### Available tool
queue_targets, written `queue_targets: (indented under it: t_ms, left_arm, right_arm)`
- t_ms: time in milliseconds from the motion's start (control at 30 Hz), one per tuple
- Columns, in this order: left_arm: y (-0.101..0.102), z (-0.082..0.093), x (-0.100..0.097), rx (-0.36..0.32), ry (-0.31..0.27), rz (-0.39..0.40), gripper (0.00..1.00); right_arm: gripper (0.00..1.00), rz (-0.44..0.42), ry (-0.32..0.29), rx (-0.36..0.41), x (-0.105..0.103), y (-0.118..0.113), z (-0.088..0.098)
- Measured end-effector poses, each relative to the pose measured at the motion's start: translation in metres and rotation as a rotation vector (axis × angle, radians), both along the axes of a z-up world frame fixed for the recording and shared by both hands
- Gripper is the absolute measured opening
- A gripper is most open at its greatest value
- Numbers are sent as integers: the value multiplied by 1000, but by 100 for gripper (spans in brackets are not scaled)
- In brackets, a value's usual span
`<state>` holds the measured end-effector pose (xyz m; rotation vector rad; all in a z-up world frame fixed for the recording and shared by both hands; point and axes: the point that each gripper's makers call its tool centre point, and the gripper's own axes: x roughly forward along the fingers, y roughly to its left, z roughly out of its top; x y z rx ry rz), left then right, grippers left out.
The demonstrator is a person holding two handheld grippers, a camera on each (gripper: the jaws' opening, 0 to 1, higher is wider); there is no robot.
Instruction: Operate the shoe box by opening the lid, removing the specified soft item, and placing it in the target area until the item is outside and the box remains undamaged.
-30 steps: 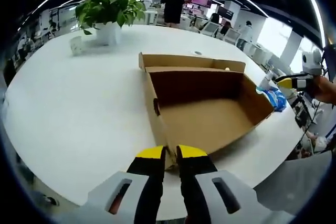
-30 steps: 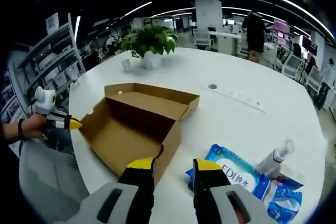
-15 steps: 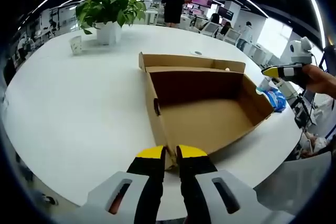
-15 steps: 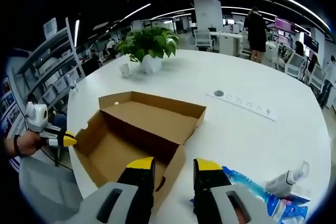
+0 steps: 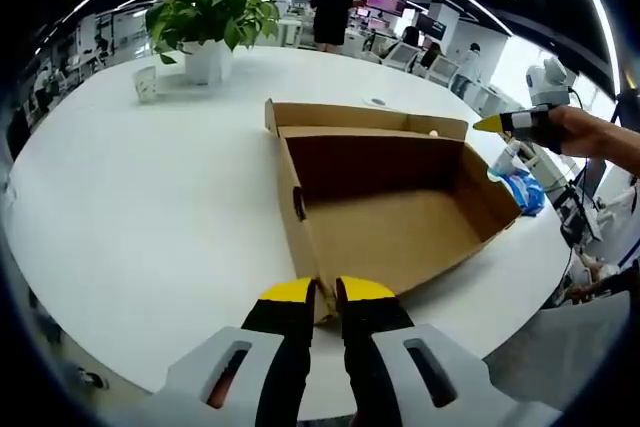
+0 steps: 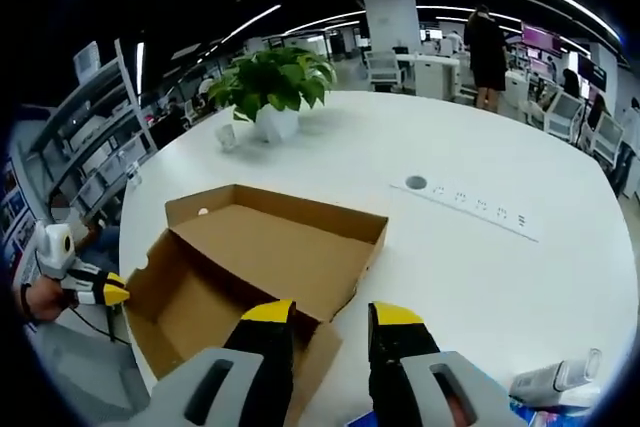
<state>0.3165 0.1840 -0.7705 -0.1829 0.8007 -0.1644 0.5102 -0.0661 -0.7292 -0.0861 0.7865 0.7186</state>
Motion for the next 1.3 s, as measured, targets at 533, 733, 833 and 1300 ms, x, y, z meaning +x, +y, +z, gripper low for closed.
queue_targets:
  t_ms: [533,733,833,1300]
  left_arm:
    - [3,-3,2,-7,1,3,7]
    - [4,-5,4,-13,2,7,7]
    - [4,-6,5,-13,2,8,7]
    - [5,-7,8,-7,-6,11,7]
  right_arm:
    - [25,-44,29,-18,62,20,-20]
    - [23,-44,35,-37,86,25,-38]
    - [22,-52,44,-44,97,25,-46]
    - [11,-85,69,-157,129,30,-74]
